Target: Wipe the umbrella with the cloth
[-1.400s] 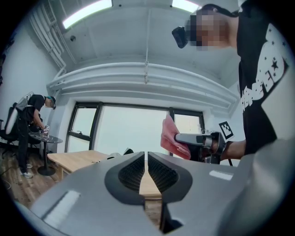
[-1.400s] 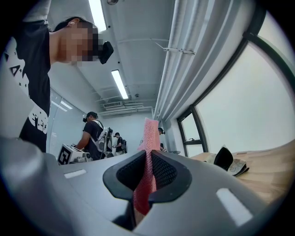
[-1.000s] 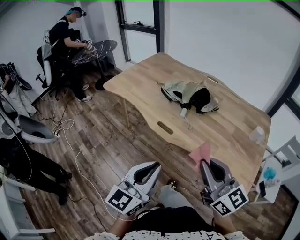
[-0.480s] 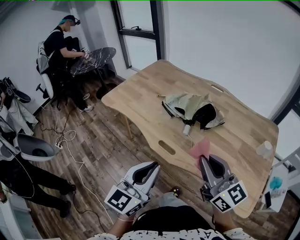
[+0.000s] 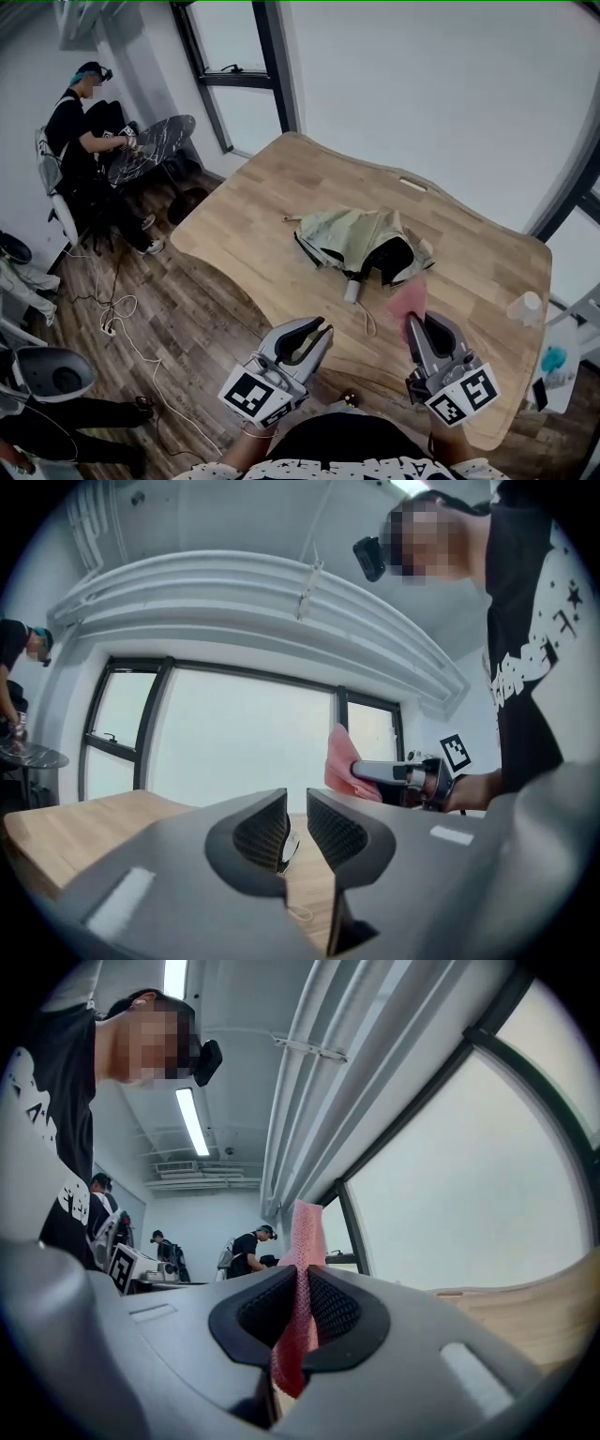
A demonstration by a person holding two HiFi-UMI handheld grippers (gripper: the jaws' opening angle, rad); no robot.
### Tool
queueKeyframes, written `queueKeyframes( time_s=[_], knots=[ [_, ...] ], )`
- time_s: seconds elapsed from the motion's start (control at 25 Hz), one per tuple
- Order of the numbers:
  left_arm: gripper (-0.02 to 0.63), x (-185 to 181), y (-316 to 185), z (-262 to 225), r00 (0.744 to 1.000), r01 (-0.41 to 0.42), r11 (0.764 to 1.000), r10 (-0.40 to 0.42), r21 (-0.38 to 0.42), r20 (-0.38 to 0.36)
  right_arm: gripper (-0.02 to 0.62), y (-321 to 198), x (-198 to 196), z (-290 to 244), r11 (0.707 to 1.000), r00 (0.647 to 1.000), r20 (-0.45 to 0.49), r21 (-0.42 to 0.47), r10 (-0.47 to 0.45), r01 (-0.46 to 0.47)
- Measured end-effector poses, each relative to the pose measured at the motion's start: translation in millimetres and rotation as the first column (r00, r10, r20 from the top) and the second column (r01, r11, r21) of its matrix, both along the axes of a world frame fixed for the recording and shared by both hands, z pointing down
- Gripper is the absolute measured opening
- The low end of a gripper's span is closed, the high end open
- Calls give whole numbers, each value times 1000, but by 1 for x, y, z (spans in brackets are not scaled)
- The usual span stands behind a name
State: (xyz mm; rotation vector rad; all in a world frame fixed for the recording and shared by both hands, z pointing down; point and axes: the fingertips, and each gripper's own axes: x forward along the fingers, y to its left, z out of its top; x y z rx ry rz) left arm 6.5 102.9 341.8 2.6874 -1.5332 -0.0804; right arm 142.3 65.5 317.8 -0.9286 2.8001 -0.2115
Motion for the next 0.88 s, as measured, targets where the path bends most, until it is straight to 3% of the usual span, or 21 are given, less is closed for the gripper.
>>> queueKeyframes(
  time_s=[0.2, 0.36, 0.76, 0.88],
  knots=[
    [55, 20, -57, 8, 998, -49, 999, 49, -14, 26, 41, -34, 21, 3, 997, 997, -1, -15, 80, -80],
    [92, 44, -94, 19, 989, -101, 995, 103, -24, 105, 41, -55, 37, 4, 991, 991, 0, -23, 131, -131],
    [141, 63, -177, 48, 971, -102, 995, 102, -12, 216, 41, -74, 46, 8, 978, 978, -32, -35, 204, -205],
    [146, 70, -197, 64, 954, -131, 991, 133, -26, 268, 41, -80, 43, 8, 969, 969, -40, -43, 242, -244]
  ],
)
